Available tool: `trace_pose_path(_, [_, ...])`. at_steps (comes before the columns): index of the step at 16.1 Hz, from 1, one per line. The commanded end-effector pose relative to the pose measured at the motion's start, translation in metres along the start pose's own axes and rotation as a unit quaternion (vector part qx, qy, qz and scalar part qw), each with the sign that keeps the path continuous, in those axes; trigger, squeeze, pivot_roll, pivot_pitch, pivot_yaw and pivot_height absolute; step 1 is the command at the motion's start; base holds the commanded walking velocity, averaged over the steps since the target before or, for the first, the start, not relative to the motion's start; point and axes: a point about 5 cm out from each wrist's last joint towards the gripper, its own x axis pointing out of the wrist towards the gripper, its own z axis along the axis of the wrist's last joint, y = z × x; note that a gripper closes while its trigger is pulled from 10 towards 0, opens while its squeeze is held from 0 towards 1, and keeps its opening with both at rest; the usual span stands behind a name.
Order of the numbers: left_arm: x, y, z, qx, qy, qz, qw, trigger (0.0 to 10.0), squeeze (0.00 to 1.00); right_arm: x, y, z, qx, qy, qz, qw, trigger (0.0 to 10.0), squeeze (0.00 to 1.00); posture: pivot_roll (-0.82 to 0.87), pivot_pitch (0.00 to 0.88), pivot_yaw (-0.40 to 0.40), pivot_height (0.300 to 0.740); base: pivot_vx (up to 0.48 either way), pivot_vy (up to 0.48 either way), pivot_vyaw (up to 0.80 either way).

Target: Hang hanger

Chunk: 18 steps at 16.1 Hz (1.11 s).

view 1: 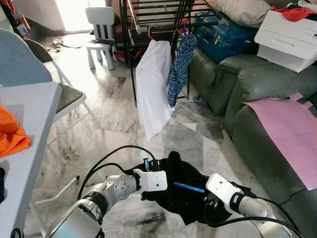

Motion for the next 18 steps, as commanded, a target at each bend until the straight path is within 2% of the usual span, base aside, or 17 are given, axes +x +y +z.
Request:
trace_pose_path(1, [0.005,0.017,0.018,0.010,-0.036,0.021,0.999,0.0,0.00,0.006,0.010,0.009,-0.027,-0.018,0.034,0.999,10.0,1.00,-0.05,0.000,0.029,0.740,0.000,0.000,0.00])
trace_pose_path(2, [0.007,0.016,0.017,-0.015,-0.029,0.022,0.999,0.0,0.00,0.005,0.020,0.009,-0.018,-0.013,0.034,0.999,10.0,1.00,-0.06,0.000,0.029,0.740,0.000,0.000,0.00])
trace_pose_path(3, [0.007,0.015,0.017,-0.018,-0.028,0.022,0.999,0.0,0.00,0.005,0.022,0.009,-0.018,-0.012,0.034,0.999,10.0,1.00,-0.06,0.000,0.028,0.740,0.000,0.000,0.00])
trace_pose_path(11, [0.009,0.011,0.018,-0.029,-0.027,0.020,0.999,0.0,0.00,0.009,0.018,0.007,-0.028,-0.002,0.017,0.999,10.0,1.00,-0.07,0.000,0.021,0.740,0.000,0.000,0.00])
trace_pose_path(12, [0.009,0.011,0.018,-0.028,-0.027,0.020,0.999,0.0,0.00,0.010,0.018,0.007,-0.030,-0.001,0.016,0.999,10.0,0.71,-0.07,0.000,0.021,0.740,0.000,0.000,0.00])
trace_pose_path(13, [0.009,0.011,0.017,-0.027,-0.026,0.019,0.999,0.0,0.00,0.010,0.018,0.006,-0.030,0.000,0.013,0.999,10.0,0.70,-0.07,0.000,0.022,0.740,0.000,0.000,0.00])
trace_pose_path(14, [0.009,0.011,0.017,-0.027,-0.026,0.019,0.999,0.0,0.00,0.010,0.018,0.006,-0.031,0.001,0.014,0.999,10.0,0.63,-0.07,0.000,0.023,0.740,0.000,0.000,0.00])
trace_pose_path(15, [0.009,0.011,0.017,-0.026,-0.026,0.019,0.999,0.0,0.00,0.011,0.019,0.005,-0.029,0.005,0.020,0.999,10.0,0.00,-0.07,0.000,0.025,0.740,0.000,0.000,0.00])
trace_pose_path(16, [0.009,0.011,0.017,-0.022,-0.027,0.017,0.999,0.0,0.00,0.010,0.020,0.004,-0.027,0.006,0.025,0.999,5.0,0.00,-0.07,0.000,0.025,0.740,0.000,0.000,0.00])
trace_pose_path(17, [0.009,0.011,0.018,-0.020,-0.027,0.016,0.999,0.0,0.00,0.010,0.021,0.003,-0.027,0.007,0.025,0.999,5.0,0.00,-0.07,0.000,0.025,0.740,0.000,0.000,0.00])
trace_pose_path(18, [0.009,0.011,0.018,-0.015,-0.027,0.014,0.999,0.0,0.00,0.008,0.018,0.001,-0.029,0.008,0.026,0.999,0.0,0.00,-0.07,0.000,0.026,0.740,0.000,0.000,0.00])
